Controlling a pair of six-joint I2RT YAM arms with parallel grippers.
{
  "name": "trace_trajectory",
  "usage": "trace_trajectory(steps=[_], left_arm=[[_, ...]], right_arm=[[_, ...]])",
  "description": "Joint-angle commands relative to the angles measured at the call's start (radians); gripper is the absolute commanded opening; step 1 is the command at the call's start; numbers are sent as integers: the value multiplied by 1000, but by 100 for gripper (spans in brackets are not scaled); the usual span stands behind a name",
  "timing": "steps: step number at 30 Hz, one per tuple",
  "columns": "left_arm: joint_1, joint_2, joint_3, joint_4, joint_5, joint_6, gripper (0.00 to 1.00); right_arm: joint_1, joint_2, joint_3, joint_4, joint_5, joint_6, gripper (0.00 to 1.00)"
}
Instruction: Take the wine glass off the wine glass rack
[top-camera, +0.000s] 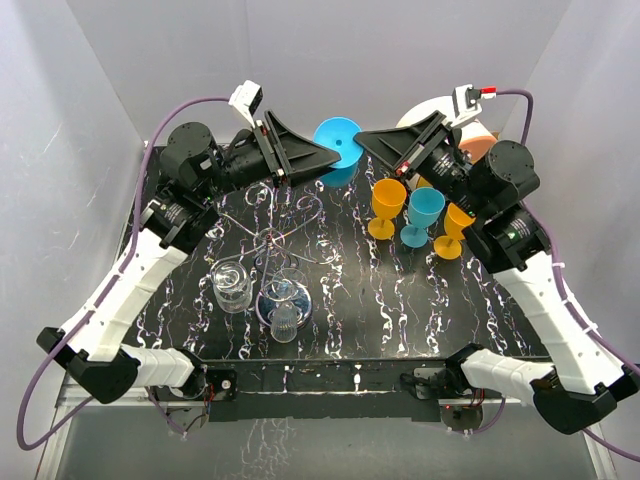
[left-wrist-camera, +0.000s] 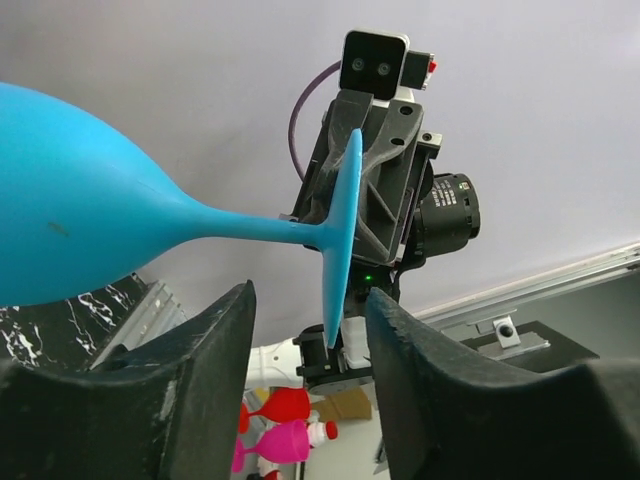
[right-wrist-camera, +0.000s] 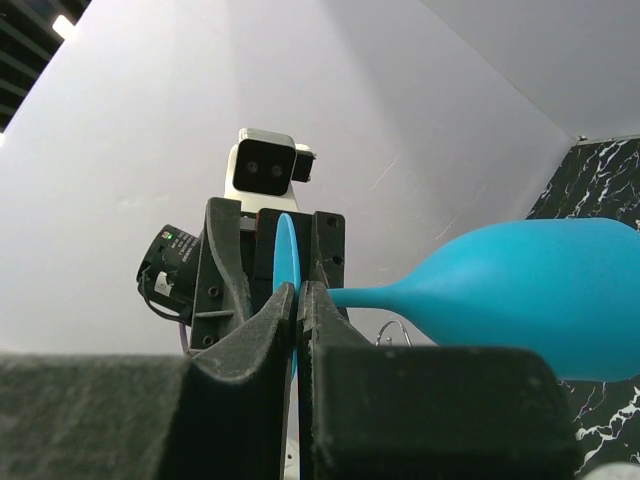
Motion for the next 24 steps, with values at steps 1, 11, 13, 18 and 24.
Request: trace_trajectory(steps=[1,11,13,18,24], left_arm=[[-10,-37,1,56,-41,18,43],[-25,-7,9,94,-59,-3,31],[-36,1,10,102,-62,-3,25],[-68,12,6,120,-71,-6,5],[-81,-15,-35,159,-89,-23,0]], right_arm=[[-4,-43,2,50,5,-11,0],[-4,-76,-28,27,10,-14,0],[-4,-83,-35,21,10,-17,0],[-4,-99,-44,-4,18,-43,0],[-4,-145,-24,-107,69,-131,41]])
